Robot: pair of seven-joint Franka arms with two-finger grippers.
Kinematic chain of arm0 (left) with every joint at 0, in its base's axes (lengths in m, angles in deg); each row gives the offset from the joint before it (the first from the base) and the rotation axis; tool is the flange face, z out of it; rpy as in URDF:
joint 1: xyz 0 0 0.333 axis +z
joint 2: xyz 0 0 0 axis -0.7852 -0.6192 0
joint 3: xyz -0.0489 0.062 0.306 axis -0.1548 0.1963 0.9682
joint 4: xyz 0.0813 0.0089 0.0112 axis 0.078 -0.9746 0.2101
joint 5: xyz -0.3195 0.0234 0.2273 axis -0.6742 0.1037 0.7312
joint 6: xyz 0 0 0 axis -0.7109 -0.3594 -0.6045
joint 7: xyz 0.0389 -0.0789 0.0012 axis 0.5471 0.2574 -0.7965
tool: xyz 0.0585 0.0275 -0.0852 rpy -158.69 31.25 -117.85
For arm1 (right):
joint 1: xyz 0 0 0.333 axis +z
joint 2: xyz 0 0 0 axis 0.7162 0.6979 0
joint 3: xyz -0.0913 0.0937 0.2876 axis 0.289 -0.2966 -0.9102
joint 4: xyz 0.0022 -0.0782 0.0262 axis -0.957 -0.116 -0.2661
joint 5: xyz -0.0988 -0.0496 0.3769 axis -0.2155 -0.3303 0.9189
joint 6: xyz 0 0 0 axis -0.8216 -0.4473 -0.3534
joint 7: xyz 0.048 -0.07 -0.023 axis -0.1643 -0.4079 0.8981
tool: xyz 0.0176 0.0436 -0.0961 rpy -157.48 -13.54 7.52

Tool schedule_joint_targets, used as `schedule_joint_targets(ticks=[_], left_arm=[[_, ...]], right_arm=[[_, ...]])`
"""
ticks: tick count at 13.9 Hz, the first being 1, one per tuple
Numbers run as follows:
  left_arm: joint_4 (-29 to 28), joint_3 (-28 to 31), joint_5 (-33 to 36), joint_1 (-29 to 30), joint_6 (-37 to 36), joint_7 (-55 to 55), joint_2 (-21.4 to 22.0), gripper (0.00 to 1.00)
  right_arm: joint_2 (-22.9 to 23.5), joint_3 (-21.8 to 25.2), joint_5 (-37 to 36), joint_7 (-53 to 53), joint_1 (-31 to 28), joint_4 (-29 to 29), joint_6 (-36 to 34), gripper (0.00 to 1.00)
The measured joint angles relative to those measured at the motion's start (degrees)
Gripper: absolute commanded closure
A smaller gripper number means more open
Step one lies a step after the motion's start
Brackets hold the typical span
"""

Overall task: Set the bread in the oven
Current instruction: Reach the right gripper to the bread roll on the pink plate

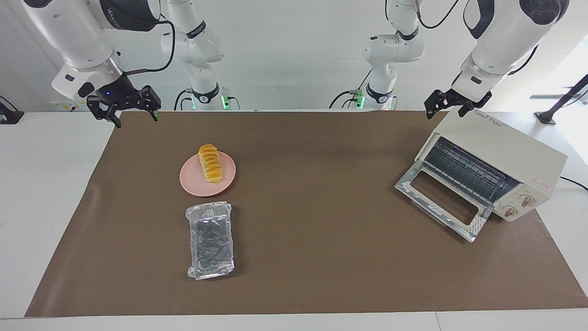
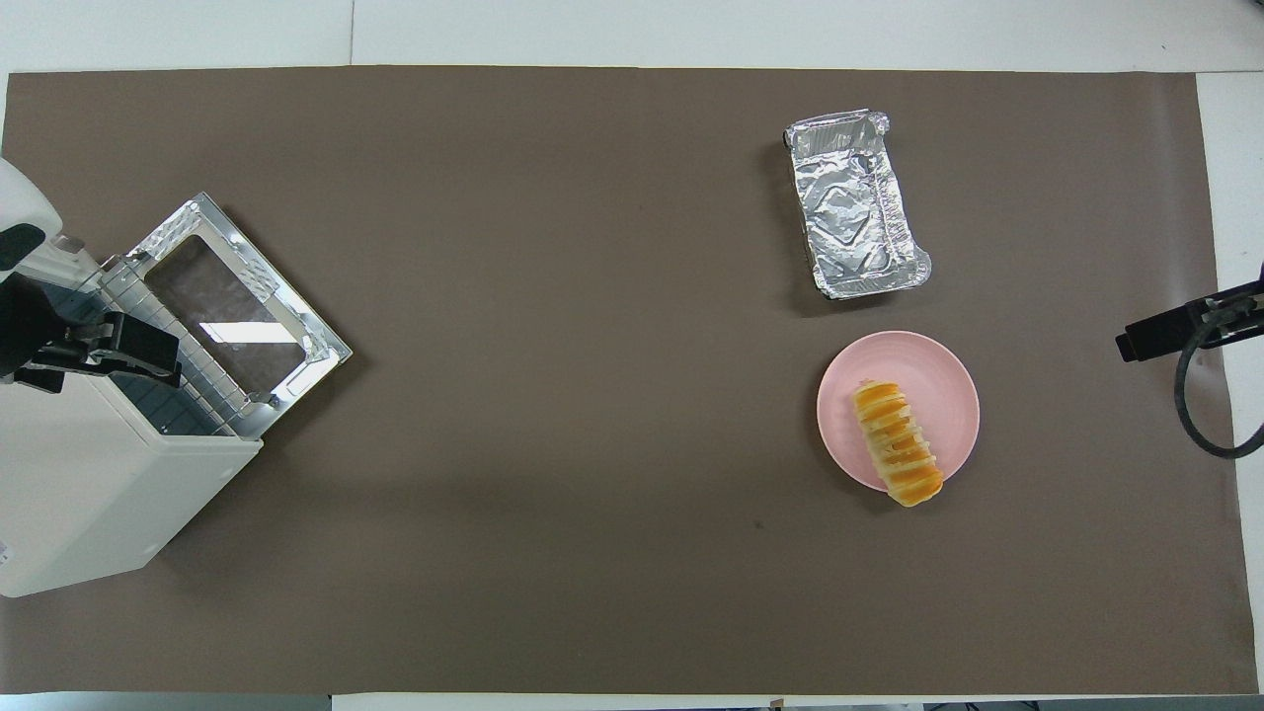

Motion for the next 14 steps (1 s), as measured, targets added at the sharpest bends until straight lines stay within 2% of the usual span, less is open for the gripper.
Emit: schedule_joint_targets(ticks=[7, 9, 11, 14], left_arm=[[0.0, 0.0, 0.0, 0.0, 0.0, 0.0, 0.0, 0.00], [0.0, 0.0, 0.0, 0.0, 0.0, 0.0, 0.0, 0.00], [0.0, 0.0, 0.0, 0.0, 0.0, 0.0, 0.0, 0.00], [0.0, 0.0, 0.0, 0.0, 0.0, 0.0, 0.0, 0.00]], right_arm=[[0.0, -0.2, 0.0, 0.0, 0.1, -0.3, 0.0, 0.00], [-0.4, -0.6, 0.0, 0.0, 1.6, -1.7, 0.3, 0.00], [-1.9, -0.7, 0.0, -0.1, 4.7, -6.4, 5.0, 0.00], [-4.9, -0.9, 0.0, -2.2, 8.8, -17.6, 14.1, 0.00]])
